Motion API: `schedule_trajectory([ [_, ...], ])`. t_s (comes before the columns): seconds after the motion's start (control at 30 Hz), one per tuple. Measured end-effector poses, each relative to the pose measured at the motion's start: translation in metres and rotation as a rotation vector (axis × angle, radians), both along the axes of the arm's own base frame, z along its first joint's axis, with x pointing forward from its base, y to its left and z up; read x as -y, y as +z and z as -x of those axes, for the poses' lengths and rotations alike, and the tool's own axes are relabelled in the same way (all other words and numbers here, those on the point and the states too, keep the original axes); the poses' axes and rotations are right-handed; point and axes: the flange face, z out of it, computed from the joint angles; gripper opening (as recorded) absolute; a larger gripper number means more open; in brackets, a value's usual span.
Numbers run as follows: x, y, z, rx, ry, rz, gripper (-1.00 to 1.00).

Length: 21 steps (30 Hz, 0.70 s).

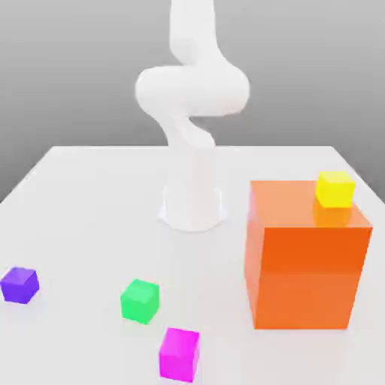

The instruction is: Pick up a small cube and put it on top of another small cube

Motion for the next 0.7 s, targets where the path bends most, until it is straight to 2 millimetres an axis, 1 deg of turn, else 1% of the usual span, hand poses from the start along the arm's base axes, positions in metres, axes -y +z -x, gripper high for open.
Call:
schedule_trajectory([
  [0.07,0.029,-0.037,-0.023,-0.057,-0.122,-0.048,0.0],
  [0.17,0.075,-0.092,-0.045,-0.132,-0.299,-0.119,0.0],
  [0.23,0.106,-0.13,-0.053,-0.179,-0.418,-0.167,0.0],
  [0.33,0.154,-0.189,-0.055,-0.244,-0.599,-0.24,0.0],
  [0.43,0.199,-0.25,-0.044,-0.305,-0.782,-0.315,0.0],
  [0.53,0.239,-0.31,-0.023,-0.362,-0.966,-0.391,0.0],
  [0.63,0.282,-0.369,0.017,-0.411,-1.178,-0.476,0.0],
  [0.67,0.292,-0.389,0.031,-0.427,-1.246,-0.504,0.0],
  [0.7,0.297,-0.408,0.041,-0.445,-1.3,-0.529,0.0],
])
